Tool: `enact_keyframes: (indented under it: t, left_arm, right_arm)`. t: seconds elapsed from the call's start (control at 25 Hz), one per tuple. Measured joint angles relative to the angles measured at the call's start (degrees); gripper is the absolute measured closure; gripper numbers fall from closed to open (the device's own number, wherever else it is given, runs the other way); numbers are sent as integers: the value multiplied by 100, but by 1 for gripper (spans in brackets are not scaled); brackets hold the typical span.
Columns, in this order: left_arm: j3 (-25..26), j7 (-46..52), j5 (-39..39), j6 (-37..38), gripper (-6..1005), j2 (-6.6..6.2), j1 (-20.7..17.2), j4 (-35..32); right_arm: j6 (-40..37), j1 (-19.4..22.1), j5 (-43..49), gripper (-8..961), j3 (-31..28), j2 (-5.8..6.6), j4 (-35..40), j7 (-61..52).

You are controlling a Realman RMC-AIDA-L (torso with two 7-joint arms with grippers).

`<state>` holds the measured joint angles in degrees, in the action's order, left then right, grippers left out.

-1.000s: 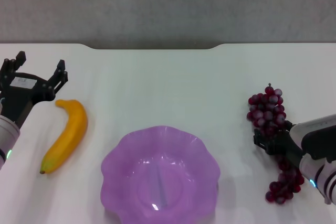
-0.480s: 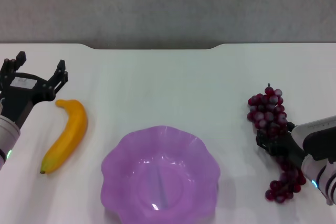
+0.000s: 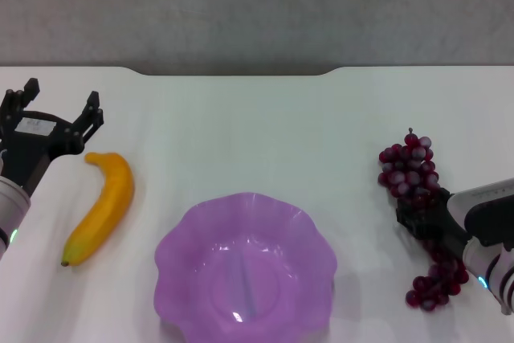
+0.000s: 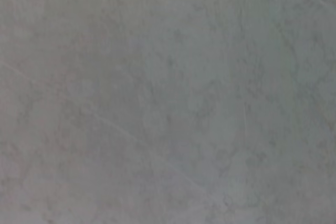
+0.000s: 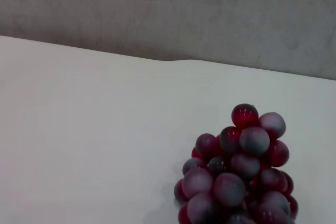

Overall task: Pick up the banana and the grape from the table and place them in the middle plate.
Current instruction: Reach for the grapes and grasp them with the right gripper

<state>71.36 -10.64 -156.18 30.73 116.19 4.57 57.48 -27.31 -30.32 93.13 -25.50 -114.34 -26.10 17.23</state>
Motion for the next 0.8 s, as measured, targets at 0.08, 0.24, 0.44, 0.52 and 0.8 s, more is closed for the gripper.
enact_keyframes:
  t: [0.08,0.24,0.44,0.52,0.8]
  left_arm:
    - [0,0,0,1,117,0,0,0]
    - [-4,0,0,3,117,-5,0,0]
    - [-9,0,0,3,117,-8,-7,0]
    - [-9,0,0,4,117,-9,-11,0]
    - [8,-75,-7,6,117,-5,-49,0]
  right_arm:
    - [9,0,-5,157,-14,0,0,-3]
    - [15,6,-12,182,-23,0,0,-7]
    - [15,25,-7,230,-27,0,-8,-12]
    - [12,31,-9,257,-30,0,-13,-13]
    - [-8,48,-13,327,-34,15,-45,-86]
